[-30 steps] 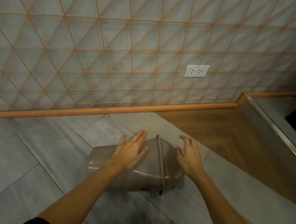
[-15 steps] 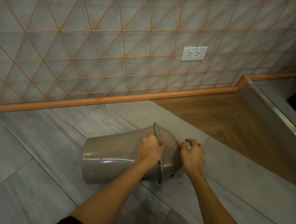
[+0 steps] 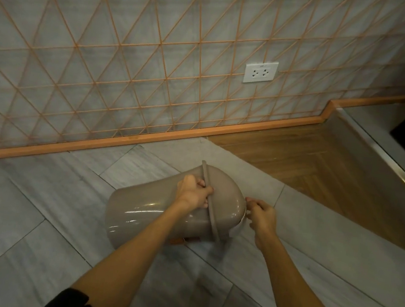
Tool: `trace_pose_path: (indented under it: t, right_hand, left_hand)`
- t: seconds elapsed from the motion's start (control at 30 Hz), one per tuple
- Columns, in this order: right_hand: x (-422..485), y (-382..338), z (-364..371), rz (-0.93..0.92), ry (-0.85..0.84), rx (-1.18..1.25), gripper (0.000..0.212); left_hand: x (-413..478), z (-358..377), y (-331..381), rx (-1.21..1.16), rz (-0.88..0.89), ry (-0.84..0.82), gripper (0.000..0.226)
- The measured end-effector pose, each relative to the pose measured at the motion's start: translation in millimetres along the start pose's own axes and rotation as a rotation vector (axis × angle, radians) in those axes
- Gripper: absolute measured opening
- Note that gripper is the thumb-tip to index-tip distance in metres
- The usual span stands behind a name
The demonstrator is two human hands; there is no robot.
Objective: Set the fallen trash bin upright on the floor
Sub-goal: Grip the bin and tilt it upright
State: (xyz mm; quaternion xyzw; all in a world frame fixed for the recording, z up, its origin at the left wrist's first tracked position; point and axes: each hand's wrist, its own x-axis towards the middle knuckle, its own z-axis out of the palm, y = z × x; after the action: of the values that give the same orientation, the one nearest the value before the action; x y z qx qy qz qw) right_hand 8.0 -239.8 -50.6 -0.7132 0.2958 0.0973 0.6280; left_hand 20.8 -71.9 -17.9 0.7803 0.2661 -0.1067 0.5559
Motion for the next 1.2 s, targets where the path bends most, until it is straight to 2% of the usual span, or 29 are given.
trace_pose_path:
  t: [0.1, 0.2, 0.3, 0.5, 0.63, 0.73, 0.83, 1.0, 1.2]
  right_hand:
    - [-1.6, -8.6, 0.1, 0.136, -0.045, 0.08, 0.018]
    - [-0.6, -14.5, -0.9, 0.255, -0.155, 0.111, 0.05]
    - [1.6, -15.6, -3.0, 0.314, -0.257, 0.162, 0.067]
    - [8.4, -20.5, -12.3, 0.3, -0.34, 0.345, 0.045]
    - [7.5, -28.0, -8.3, 0.263, -0.38, 0.312, 0.055]
    - [2.2, -45.8, -1.6, 0.22, -0.386, 0.258, 0.051]
    - [-1.2, -65.4, 4.3, 0.177, -0.391, 0.196, 0.057]
    - [-11.4, -82.0, 13.1, 0.098, -0.366, 0.138, 0.061]
    - [-31.8, -93.6, 26.5, -0.054, -0.328, 0.09, 0.063]
  left_hand:
    - [1.3, -15.3, 13.0, -0.052, 0.009, -0.042, 0.025]
    - [-1.5, -30.2, 24.0, -0.122, 0.058, -0.088, 0.019]
    - [-4.1, -41.6, 31.5, -0.194, 0.093, -0.109, 0.018]
    - [-1.6, -59.8, 35.1, -0.312, 0.089, -0.125, 0.014]
    - [1.1, -74.6, 34.1, -0.358, 0.091, -0.163, 0.011]
    - [2.7, -89.0, 33.3, -0.461, 0.08, -0.181, 0.009]
    - [3.8, -102.2, 31.5, -0.531, 0.074, -0.173, 0.011]
    - [-0.7, -112.9, 22.6, -0.513, 0.086, -0.168, 0.018]
    - [-13.4, -127.8, 2.7, -0.501, 0.005, -0.094, 0.01]
